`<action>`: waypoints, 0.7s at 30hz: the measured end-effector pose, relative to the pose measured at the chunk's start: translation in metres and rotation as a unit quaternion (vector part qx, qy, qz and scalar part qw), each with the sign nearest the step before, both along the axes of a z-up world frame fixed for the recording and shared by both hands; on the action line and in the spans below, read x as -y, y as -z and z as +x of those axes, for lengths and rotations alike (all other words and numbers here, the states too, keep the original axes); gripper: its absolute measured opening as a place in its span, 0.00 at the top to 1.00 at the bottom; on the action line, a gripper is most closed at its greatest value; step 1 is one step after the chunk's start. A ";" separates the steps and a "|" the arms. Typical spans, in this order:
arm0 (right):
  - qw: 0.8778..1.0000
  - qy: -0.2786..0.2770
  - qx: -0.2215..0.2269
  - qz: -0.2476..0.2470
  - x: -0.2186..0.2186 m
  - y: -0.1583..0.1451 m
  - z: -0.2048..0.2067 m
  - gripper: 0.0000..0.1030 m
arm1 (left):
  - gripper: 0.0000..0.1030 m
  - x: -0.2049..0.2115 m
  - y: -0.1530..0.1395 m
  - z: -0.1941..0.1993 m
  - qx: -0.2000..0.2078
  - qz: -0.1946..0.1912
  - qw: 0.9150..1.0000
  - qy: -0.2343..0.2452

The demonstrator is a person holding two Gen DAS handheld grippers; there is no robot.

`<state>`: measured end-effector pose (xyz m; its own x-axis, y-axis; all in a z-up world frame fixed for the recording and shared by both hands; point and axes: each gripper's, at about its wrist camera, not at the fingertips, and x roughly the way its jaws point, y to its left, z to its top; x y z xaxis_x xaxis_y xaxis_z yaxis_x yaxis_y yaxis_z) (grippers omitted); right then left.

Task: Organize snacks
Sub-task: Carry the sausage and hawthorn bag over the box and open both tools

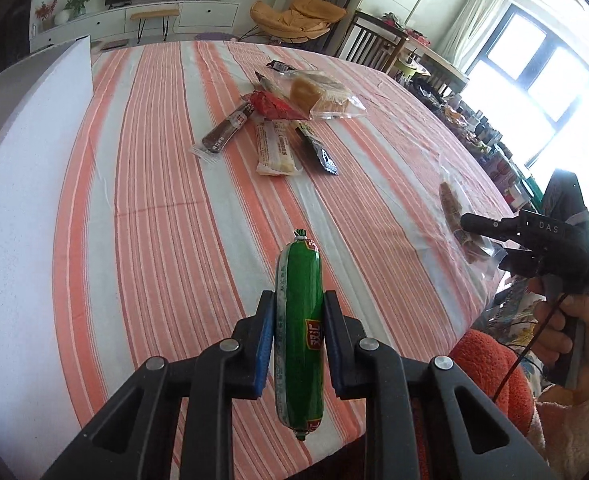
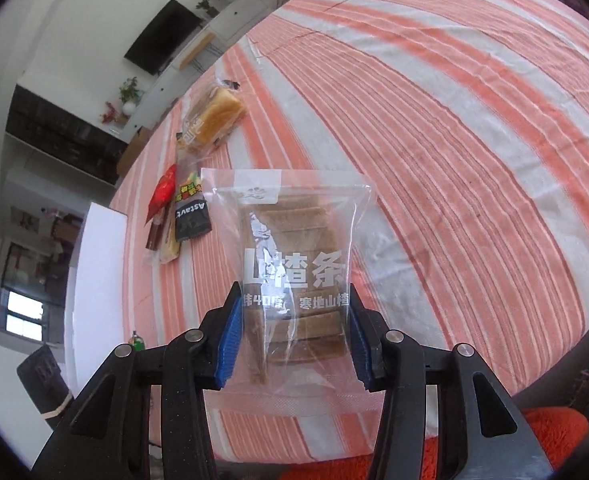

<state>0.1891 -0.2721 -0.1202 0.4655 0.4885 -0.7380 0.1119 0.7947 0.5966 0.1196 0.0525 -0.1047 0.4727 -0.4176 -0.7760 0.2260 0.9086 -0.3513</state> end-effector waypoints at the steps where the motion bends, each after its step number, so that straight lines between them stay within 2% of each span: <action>1: 1.000 -0.008 0.005 0.000 -0.007 -0.006 -0.003 0.53 | 0.78 -0.004 -0.010 -0.006 0.007 -0.013 1.000 -0.001; 7: 0.994 -0.088 0.065 0.009 -0.090 -0.070 -0.002 0.53 | 0.78 -0.055 -0.086 -0.049 0.058 -0.107 0.992 -0.032; 9: 0.988 -0.130 0.087 0.017 -0.132 -0.094 -0.001 0.53 | 0.78 -0.079 -0.111 -0.067 0.084 -0.113 0.989 -0.050; 12: 0.972 -0.202 0.111 0.035 -0.202 -0.125 0.000 0.53 | 0.78 -0.125 -0.137 -0.089 0.113 -0.099 0.984 -0.099; 15: 0.953 -0.271 0.123 0.049 -0.276 -0.144 -0.002 0.52 | 0.78 -0.175 -0.140 -0.104 0.122 -0.068 0.975 -0.173; 19: 0.932 -0.335 0.138 0.021 -0.364 -0.147 -0.014 0.51 | 0.78 -0.231 -0.112 -0.107 0.099 -0.006 0.956 -0.275; 20: 0.928 -0.344 0.139 0.012 -0.381 -0.143 -0.015 0.47 | 0.76 -0.240 -0.100 -0.104 0.087 0.018 0.950 -0.298; 21: 0.926 -0.349 0.140 -0.001 -0.396 -0.140 -0.015 0.45 | 0.64 -0.248 -0.088 -0.105 0.077 0.038 0.943 -0.320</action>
<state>0.1737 0.1235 0.0193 0.2098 0.7418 -0.6370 -0.5898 0.6156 0.5226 0.0148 0.3008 -0.0169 0.7191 0.0460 -0.6934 -0.3348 0.8973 -0.2877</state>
